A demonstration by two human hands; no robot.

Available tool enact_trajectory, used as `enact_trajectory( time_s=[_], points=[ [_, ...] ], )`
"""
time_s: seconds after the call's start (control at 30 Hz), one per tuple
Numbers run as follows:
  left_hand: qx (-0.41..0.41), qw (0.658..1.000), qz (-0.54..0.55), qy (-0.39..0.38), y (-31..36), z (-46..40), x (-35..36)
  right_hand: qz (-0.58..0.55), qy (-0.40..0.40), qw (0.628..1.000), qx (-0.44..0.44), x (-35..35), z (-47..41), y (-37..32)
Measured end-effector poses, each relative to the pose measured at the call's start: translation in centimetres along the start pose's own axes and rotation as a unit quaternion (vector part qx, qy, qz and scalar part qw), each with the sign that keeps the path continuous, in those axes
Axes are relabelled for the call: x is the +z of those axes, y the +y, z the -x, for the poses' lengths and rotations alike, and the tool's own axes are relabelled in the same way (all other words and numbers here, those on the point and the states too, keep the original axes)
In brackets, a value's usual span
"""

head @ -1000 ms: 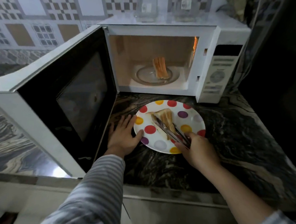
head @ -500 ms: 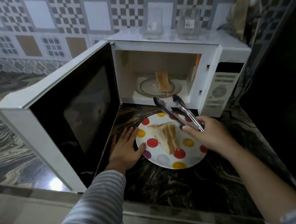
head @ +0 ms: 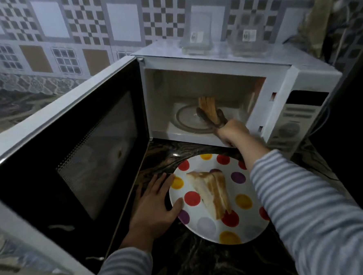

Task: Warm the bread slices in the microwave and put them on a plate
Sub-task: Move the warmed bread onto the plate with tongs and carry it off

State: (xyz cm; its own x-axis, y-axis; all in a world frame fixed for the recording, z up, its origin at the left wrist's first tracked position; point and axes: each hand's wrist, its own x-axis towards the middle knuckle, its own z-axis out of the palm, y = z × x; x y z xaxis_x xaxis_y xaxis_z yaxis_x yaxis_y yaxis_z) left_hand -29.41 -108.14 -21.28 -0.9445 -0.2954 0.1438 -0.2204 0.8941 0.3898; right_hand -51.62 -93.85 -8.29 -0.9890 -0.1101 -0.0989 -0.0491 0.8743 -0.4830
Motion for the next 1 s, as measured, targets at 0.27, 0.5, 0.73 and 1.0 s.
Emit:
enact_trajectory(
  time_s=[0.27,0.5,0.73,1.0],
  points=[
    [0.006,1.0,0.0,-0.003,0.0,0.0,-0.2,-0.01,0.05,0.997,0.052,1.4,-2.9,-1.7],
    [0.003,1.0,0.004,-0.008,0.2,0.0,-0.2,-0.038,0.048,0.997,0.038,1.3,-2.0,0.1],
    [0.004,1.0,0.002,-0.01,0.3,0.1,-0.2,-0.145,-0.004,0.989,0.033,-0.4,3.1,4.5],
    [0.007,1.0,-0.022,-0.006,0.7,0.2,-0.5,-0.215,0.023,0.976,-0.025,-1.3,12.8,12.5]
  ],
)
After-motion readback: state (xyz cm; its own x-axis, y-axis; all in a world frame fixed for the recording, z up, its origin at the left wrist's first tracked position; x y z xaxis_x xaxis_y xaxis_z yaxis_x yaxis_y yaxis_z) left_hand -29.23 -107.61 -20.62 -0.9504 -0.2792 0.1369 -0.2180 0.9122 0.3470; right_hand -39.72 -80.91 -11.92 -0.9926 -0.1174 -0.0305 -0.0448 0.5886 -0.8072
